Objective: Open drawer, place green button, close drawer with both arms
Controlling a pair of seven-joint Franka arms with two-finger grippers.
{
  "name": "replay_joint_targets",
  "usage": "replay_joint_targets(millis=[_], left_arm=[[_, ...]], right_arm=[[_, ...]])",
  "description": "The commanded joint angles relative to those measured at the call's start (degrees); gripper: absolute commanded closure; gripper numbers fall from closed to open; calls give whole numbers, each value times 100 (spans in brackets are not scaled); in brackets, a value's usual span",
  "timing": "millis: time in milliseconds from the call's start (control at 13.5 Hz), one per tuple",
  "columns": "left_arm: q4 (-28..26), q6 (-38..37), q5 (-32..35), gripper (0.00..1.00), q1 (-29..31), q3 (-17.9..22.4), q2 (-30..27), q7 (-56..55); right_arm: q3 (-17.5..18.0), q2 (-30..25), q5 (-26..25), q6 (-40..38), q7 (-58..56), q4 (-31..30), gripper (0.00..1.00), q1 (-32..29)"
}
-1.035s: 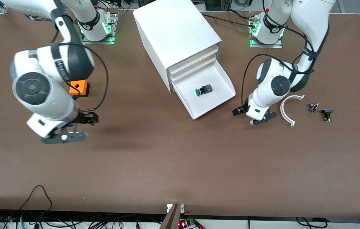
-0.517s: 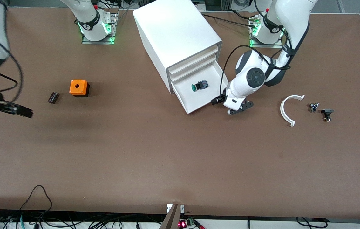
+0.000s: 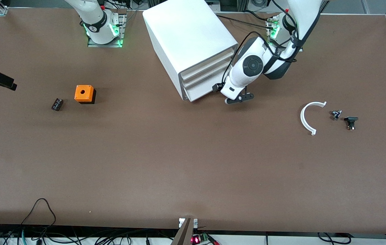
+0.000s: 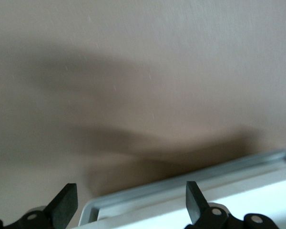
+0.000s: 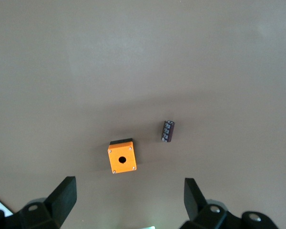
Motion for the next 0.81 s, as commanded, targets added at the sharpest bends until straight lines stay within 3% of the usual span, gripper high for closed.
replay_joint_targets(millis=[0,517,739], left_arm=[[-159,-200,-145,0,-6,-316,-228,84],[-133,-218,-136,0,248,-361,-421,93],[68,-166,-119,0,521,156,-711,93]], right_arm=[[36,-608,81,277,-105,-767,0,27],[27,-485,195,769,-175,-671,0,18],[-17,-362,283,769,-167,-583,0,9]])
